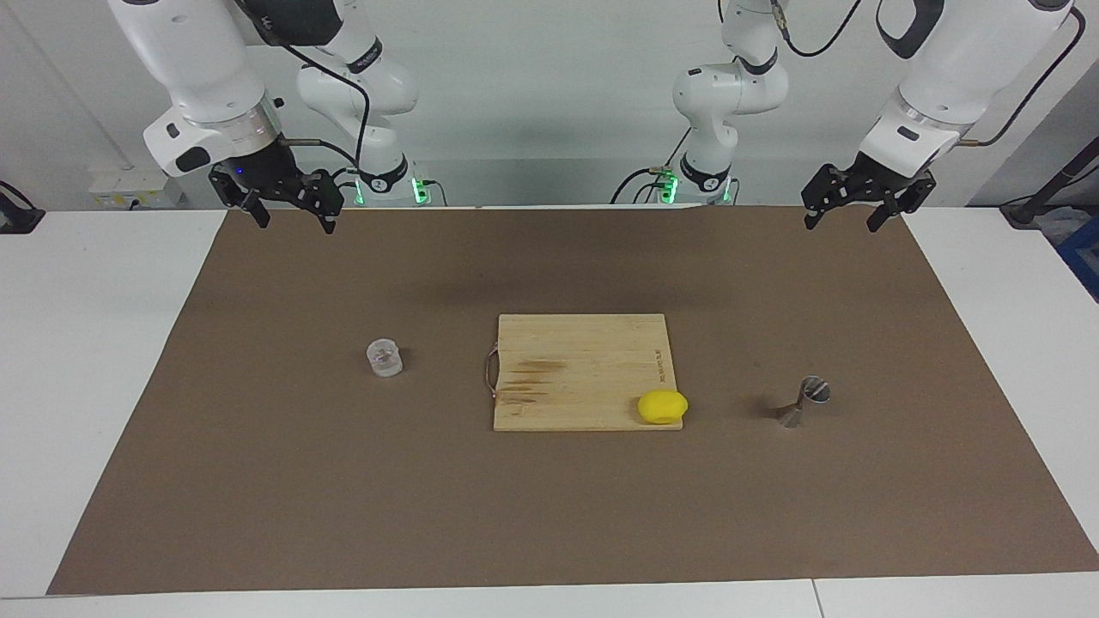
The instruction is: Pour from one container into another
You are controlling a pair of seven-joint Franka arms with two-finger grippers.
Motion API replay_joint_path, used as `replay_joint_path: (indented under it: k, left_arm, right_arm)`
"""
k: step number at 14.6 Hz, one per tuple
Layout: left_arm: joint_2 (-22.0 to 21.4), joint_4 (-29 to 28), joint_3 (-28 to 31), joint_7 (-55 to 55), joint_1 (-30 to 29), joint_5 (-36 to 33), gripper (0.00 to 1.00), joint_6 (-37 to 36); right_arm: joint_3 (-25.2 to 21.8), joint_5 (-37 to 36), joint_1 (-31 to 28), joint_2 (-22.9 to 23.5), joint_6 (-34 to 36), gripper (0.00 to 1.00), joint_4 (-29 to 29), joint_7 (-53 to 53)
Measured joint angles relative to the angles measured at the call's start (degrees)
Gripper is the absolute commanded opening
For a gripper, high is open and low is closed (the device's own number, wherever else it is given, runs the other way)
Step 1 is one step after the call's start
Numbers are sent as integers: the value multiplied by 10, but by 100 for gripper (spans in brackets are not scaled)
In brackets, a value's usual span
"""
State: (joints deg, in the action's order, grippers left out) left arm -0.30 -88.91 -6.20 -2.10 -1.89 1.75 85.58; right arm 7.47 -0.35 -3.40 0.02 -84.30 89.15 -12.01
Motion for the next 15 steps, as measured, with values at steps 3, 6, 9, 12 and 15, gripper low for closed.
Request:
replay_joint_path:
  k: [3,6,9,12,15]
  left_arm:
    - [0,-1,0,0,0,0,100,0]
    - [0,-1,0,0,0,0,100,0]
    - [0,-4,-1,0,0,0,100,3]
    - [0,-16,-1,0,0,0,100,23]
    - [11,-42,4,0,-4,1,100,36]
  right_arm:
    - [0,0,0,0,0,100,0,0]
    - [0,0,-1,0,0,100,0,0]
    - [-1,0,-5,0,1,100,0,0]
    - [0,0,-4,0,0,100,0,0]
    - [2,0,5,0,-9,100,0,0]
